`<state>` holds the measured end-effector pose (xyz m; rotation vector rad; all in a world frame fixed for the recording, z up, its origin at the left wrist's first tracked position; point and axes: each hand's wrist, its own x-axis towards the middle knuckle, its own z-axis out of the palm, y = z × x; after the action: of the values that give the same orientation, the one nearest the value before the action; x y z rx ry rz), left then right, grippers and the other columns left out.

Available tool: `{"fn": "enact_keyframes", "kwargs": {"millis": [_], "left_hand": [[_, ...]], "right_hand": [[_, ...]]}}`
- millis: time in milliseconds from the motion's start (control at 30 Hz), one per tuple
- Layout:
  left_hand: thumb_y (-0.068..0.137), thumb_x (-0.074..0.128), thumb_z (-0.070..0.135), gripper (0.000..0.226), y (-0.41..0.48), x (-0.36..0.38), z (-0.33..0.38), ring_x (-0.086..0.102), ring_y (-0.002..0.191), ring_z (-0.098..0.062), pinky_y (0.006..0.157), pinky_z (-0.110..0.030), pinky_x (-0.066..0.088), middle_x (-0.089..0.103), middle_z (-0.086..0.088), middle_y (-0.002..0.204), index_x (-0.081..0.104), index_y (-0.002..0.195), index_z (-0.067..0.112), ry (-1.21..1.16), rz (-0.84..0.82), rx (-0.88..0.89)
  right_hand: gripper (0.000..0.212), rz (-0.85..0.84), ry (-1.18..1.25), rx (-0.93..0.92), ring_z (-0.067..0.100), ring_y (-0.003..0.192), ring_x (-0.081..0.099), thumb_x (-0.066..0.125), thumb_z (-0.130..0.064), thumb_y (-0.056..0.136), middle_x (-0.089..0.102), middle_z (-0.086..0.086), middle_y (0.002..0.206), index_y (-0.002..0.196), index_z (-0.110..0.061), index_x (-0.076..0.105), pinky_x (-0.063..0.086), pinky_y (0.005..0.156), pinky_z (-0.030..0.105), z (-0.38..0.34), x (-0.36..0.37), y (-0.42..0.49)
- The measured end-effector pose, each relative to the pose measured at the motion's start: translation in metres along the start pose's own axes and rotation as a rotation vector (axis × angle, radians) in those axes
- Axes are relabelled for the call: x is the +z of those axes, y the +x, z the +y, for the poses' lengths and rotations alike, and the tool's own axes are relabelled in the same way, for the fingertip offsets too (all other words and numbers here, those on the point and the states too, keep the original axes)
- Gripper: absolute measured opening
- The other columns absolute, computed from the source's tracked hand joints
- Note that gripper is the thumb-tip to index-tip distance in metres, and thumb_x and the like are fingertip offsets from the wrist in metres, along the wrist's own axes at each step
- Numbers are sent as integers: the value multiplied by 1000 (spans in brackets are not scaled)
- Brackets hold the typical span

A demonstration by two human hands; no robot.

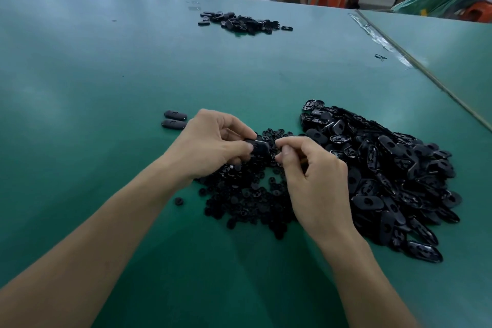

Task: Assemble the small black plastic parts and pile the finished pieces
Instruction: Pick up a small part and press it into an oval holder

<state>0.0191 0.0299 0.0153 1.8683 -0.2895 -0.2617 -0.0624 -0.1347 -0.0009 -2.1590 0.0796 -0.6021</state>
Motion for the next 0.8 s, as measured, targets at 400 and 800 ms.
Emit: {"fn": "enact_keyframes", "kwargs": {"millis": [400, 800], "left_hand": [[83, 74, -5, 15, -2, 2, 3, 72, 84, -42, 73, -35, 61, 76, -12, 74, 74, 88, 10, -37, -73, 18], [82, 75, -4, 16, -5, 5, 8, 75, 81, -34, 68, -29, 62, 76, -12, 73, 75, 87, 10, -39, -98, 37]], "right_hand": [[20, -21, 220, 80, 8, 77, 71, 74, -11, 89, 74, -15, 80, 89, -30, 74, 58, 76, 28, 6, -1, 2], [13, -24, 358, 146, 10, 70, 69, 76, -12, 87, 74, -7, 75, 82, -23, 73, 52, 62, 17, 6, 1, 3]]}}
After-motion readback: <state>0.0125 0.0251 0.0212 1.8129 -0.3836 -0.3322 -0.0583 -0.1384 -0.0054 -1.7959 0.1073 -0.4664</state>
